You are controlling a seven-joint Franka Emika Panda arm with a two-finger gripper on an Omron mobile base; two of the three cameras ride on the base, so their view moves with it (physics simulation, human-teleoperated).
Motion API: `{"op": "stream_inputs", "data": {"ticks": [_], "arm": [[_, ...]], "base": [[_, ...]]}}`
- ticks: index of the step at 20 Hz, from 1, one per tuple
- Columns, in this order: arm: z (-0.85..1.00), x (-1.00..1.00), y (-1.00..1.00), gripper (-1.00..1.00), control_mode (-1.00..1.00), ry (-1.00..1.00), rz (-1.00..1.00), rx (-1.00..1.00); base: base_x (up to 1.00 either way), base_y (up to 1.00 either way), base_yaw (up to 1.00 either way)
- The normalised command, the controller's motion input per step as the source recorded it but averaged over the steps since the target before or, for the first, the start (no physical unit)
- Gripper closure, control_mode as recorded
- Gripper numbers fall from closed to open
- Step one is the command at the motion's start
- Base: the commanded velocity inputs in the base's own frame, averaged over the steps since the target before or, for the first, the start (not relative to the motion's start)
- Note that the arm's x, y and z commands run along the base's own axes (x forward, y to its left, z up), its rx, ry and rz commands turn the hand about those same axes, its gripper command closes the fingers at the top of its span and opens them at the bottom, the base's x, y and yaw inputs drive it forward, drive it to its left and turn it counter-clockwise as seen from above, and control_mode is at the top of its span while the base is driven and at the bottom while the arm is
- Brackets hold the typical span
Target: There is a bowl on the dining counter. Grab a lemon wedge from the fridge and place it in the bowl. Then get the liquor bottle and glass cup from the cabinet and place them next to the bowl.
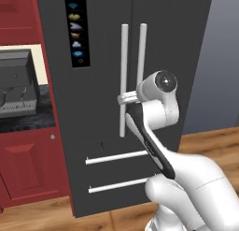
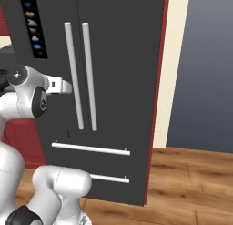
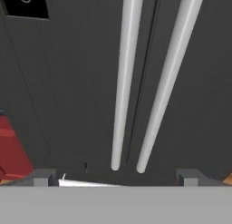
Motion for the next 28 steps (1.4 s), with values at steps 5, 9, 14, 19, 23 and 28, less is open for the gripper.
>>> {"op": "stream_inputs", "data": {"ticks": [5,9,14,19,23,28], "arm": [[0.01,0.28,0.0,-1.0,-1.0,-0.01,0.0,0.0],[0.03,0.34,0.0,-1.0,-1.0,0.0,-0.02,0.0],[0.06,0.46,0.0,-1.0,-1.0,0.0,-0.03,0.0],[0.03,0.53,0.0,-1.0,-1.0,0.0,-0.05,0.0],[0.0,0.52,0.0,-1.0,-1.0,0.0,-0.05,0.0],[0.0,0.56,0.0,-1.0,-1.0,0.0,-0.04,0.0]], "base": [[0.0,0.0,0.0],[0.0,0.0,0.0],[0.0,0.0,0.0],[0.0,0.0,0.0],[0.0,0.0,0.0],[0.0,0.0,0.0]]}}
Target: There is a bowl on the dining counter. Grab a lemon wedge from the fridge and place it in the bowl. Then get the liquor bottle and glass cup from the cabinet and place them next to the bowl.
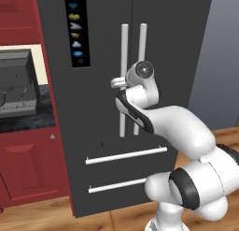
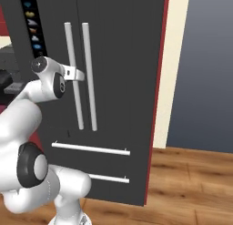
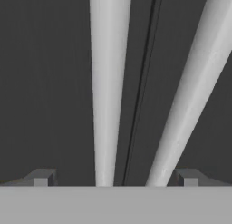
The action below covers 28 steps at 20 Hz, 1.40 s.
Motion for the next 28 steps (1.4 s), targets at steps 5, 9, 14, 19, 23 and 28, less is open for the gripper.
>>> {"op": "stream_inputs", "data": {"ticks": [5,9,14,19,23,28], "arm": [[0.0,0.56,0.0,-1.0,-1.0,0.0,-0.04,0.0],[0.0,0.46,0.01,-1.0,-1.0,0.0,-0.02,0.0],[0.0,0.38,0.05,-1.0,-1.0,0.0,0.0,0.0],[0.0,0.44,0.04,-1.0,-1.0,0.0,0.0,0.0],[-0.01,0.47,0.05,-1.0,-1.0,0.0,0.0,0.0],[-0.06,0.39,0.1,1.0,-1.0,0.02,0.0,0.0]], "base": [[0.0,0.0,0.0],[0.0,0.0,0.0],[0.0,0.0,0.0],[0.0,0.0,0.0],[0.0,0.0,0.0],[0.0,0.0,0.0]]}}
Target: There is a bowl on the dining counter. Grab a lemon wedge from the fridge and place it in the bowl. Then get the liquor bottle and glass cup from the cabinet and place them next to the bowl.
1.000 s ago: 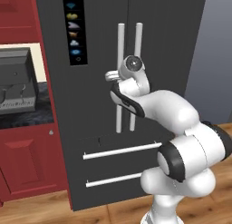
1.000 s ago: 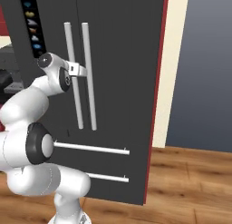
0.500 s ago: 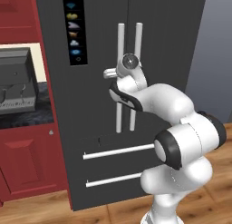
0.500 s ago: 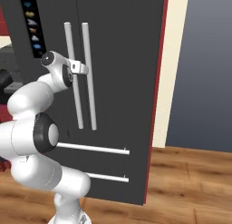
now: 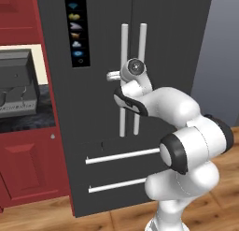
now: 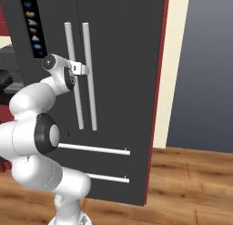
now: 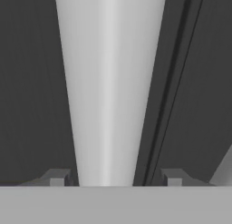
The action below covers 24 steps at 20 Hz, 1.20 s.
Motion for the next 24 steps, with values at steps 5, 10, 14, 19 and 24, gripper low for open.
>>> {"op": "stream_inputs", "data": {"ticks": [5,10,14,19,24], "arm": [[0.0,-0.05,0.1,1.0,-1.0,0.01,0.0,0.02],[0.01,-0.64,0.33,1.0,-1.0,0.0,0.0,0.03],[0.07,-0.81,0.46,1.0,-1.0,0.0,0.0,0.01],[0.11,-0.99,0.63,1.0,-1.0,0.0,0.0,0.0],[0.15,-1.0,0.86,1.0,-1.0,0.0,0.03,0.0]], "base": [[0.0,0.0,0.0],[0.0,0.0,0.0],[0.0,0.0,0.0],[0.0,0.0,0.0],[0.0,0.0,0.0]]}}
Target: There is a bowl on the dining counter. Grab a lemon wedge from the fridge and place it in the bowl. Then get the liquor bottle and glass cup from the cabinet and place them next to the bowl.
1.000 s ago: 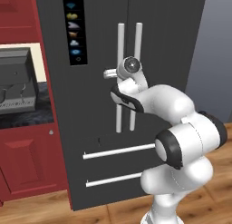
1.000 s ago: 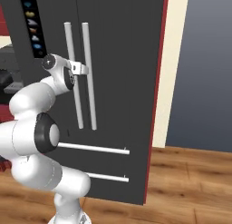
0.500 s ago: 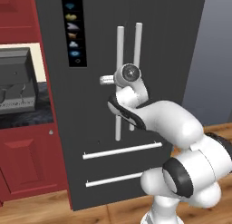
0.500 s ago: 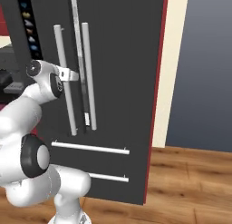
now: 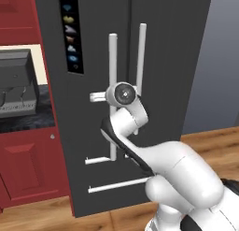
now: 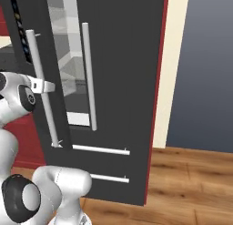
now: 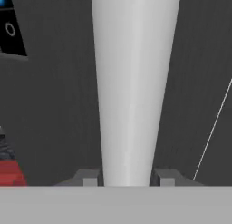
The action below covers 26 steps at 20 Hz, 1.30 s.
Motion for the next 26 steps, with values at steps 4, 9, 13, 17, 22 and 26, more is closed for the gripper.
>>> {"op": "stream_inputs", "data": {"ticks": [4,9,13,17,22,26], "arm": [[0.13,-1.0,1.0,1.0,-1.0,0.0,0.06,0.0],[0.13,-1.0,1.0,1.0,-1.0,0.0,0.05,0.0],[0.12,-0.97,1.0,-1.0,-1.0,0.0,0.05,0.0],[0.18,-0.92,0.64,-1.0,-1.0,-0.01,0.04,0.0],[0.52,-1.0,-0.21,-1.0,-1.0,-0.13,0.0,0.06],[0.71,-0.99,-0.91,-1.0,-1.0,-0.07,0.01,0.19]], "base": [[0.0,0.0,0.0],[0.0,0.0,0.0],[0.0,0.0,0.0],[0.0,0.0,0.0],[0.0,0.0,0.0],[0.0,0.0,0.0]]}}
